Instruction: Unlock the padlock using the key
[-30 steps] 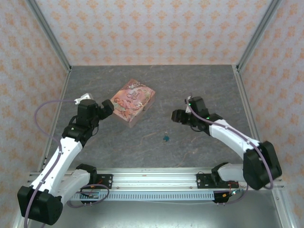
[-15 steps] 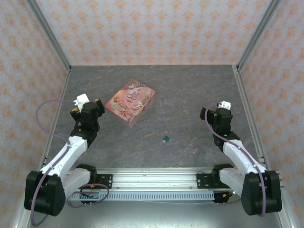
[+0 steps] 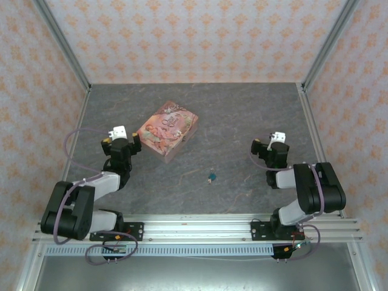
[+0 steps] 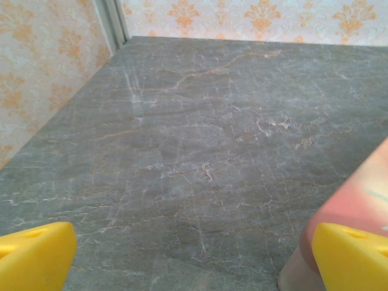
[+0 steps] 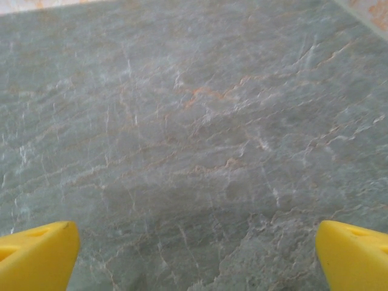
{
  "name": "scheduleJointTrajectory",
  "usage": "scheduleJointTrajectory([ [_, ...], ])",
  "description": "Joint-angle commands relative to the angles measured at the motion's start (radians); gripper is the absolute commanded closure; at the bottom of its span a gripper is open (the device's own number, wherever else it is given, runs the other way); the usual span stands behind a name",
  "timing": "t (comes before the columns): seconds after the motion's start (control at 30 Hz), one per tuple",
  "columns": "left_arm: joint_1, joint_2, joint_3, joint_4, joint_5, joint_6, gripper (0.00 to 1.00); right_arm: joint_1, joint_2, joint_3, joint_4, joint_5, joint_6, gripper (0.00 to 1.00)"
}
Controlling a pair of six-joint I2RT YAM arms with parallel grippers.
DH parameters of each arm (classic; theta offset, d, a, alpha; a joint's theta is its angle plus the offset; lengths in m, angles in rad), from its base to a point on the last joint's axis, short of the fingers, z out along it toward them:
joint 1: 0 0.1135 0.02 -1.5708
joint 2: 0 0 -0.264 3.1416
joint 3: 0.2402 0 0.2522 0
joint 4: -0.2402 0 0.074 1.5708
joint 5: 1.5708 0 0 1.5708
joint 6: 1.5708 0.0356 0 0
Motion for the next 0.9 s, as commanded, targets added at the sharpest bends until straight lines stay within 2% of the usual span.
scheduleJointTrajectory([
  [0.0,0.01,0.105,-0.026,0.223,0.078,0.052,0.0,-0.008,0.011,0.083,0.013,-0.05,-0.028,0.01],
  [0.07,0.008,0.155,0.014,0.198,0.094,0.064,0.0,-0.044,0.01,0.137,-0.104,-0.018,0.032,0.01],
  [0.1,0.01,0.147,0.055,0.097,0.102,0.059,0.0,-0.051,0.018,0.132,-0.083,-0.008,0.047,0.01],
  [0.17,0.035,0.159,0.093,0.048,0.147,0.049,0.0,-0.05,0.012,0.134,-0.096,-0.007,0.045,0.01],
  [0.87,0.047,0.161,0.095,0.05,0.155,0.042,0.0,-0.036,0.012,0.138,-0.103,0.019,0.037,0.01],
])
